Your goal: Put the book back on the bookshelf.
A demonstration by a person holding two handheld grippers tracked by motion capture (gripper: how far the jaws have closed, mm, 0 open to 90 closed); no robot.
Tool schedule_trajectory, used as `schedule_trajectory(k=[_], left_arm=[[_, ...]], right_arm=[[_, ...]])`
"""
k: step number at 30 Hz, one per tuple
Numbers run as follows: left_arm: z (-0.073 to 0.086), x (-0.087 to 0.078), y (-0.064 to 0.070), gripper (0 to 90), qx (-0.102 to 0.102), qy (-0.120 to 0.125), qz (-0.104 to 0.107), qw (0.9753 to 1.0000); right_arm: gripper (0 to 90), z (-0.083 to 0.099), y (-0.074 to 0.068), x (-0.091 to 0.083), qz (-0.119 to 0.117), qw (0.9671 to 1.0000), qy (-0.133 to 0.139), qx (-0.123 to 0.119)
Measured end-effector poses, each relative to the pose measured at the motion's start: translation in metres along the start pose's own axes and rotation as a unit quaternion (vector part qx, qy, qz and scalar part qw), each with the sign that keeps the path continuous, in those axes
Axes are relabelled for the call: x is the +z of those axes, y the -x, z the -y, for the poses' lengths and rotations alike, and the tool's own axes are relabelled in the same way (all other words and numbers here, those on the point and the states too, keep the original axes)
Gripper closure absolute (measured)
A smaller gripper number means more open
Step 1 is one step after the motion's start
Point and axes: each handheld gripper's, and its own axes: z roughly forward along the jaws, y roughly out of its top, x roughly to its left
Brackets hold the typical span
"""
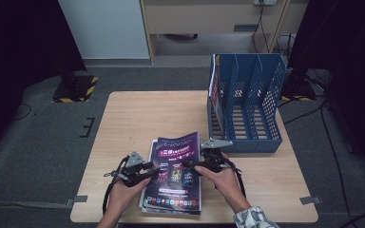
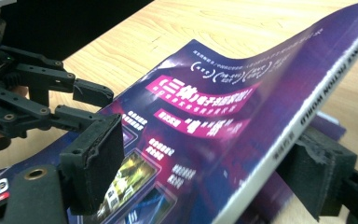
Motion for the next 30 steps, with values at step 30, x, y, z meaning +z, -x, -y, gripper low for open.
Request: schedule_trajectory(k=[30], left_arm=[[0.002,0.000,0.003,52.1,0.005,0.007,-0.007,0.9999]], right_arm=[[25.5,-0.028,-0.008,0.025,0.018,0.9993,-0.032,0.006]])
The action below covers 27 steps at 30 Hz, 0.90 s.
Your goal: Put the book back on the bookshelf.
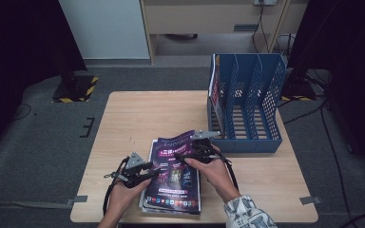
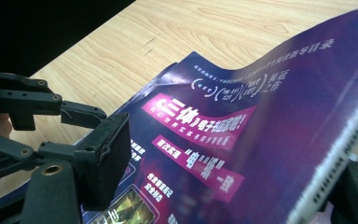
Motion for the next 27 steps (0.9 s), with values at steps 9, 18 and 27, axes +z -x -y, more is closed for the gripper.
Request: schedule_trajectory(k=[9,18,27], left_arm=[[0.000,0.000,0.000,51.9,0.000,0.000,0.000,1.0000],[0.000,0.000,0.000,51.7,0.001,0.000,0.000,1.0000],[0.000,0.000,-0.001,49.0,-0.001,0.001,0.008,1.0000]], right_arm=[[33.0,-0.001,-0.002,0.007,0.004,1.0000,-0.004,-0.008],[41.2,-0.001,-0.003,0.013,0.013,0.9996,-0.023,-0.009],[71.5,-0.009,0.000,0.010,0.036,0.9990,-0.019,0.016]])
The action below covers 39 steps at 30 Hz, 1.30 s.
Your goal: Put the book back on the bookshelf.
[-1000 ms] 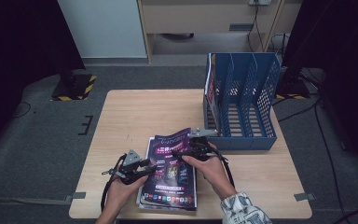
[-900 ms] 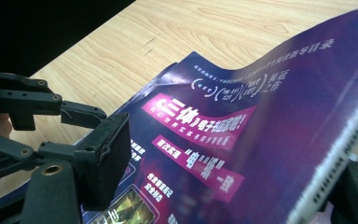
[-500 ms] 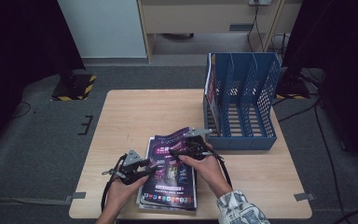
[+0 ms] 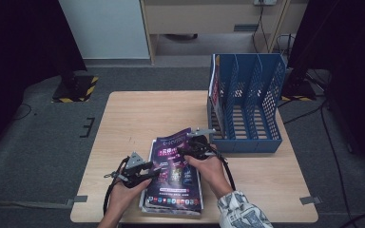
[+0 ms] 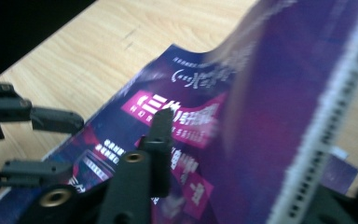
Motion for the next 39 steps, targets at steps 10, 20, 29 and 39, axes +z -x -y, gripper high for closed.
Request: schedule_trajectory(k=[10,20,29,39], left_arm=[[-0.001,0.002,-0.002,31.1,-0.009,0.010,-0.004,0.9999],[-0.001,0.005,-0.009,27.7,-0.037,0.014,0.015,0.9991],[-0.001,0.004,-0.015,27.4,-0.044,0.025,0.024,0.9984],[-0.003,0.002,-0.023,35.0,-0.049,0.050,0.049,0.9963]], right_arm=[[78.0,-0.017,-0.008,-0.008,-0.007,0.9978,0.034,-0.057],[79.2,-0.029,-0.018,-0.019,-0.009,0.9927,0.070,-0.098],[80.3,-0.038,-0.030,-0.026,-0.025,0.9867,0.102,-0.124],[81.7,-0.047,-0.034,-0.031,-0.060,0.9807,0.134,-0.129]])
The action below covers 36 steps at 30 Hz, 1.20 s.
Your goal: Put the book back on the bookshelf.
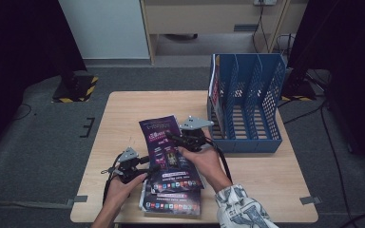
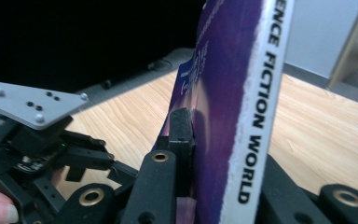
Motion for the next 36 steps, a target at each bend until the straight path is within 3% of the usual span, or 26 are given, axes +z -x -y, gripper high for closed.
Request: schedule_trajectory(k=[4,8,15,20,36], left_arm=[[0.000,0.000,0.000,39.2,0.002,0.001,0.010,1.0000],[-0.001,-0.001,0.000,42.0,0.001,0.000,0.006,1.0000],[-0.008,-0.013,-0.004,66.1,-0.011,-0.002,-0.006,0.9999],[-0.010,-0.019,-0.006,74.3,-0.017,0.005,-0.005,0.9998],[-0.016,-0.029,-0.004,78.9,0.005,0.014,-0.034,0.9993]], right_arm=[[81.9,-0.002,0.001,-0.001,-0.009,0.9998,0.015,0.005],[82.0,-0.004,0.002,-0.002,-0.014,0.9997,0.020,0.007],[82.2,-0.004,0.002,-0.004,-0.035,0.9988,0.035,0.005],[82.4,-0.004,0.003,-0.006,-0.038,0.9984,0.042,0.000],[82.4,-0.007,0.003,-0.009,-0.030,0.9987,0.039,-0.010]])
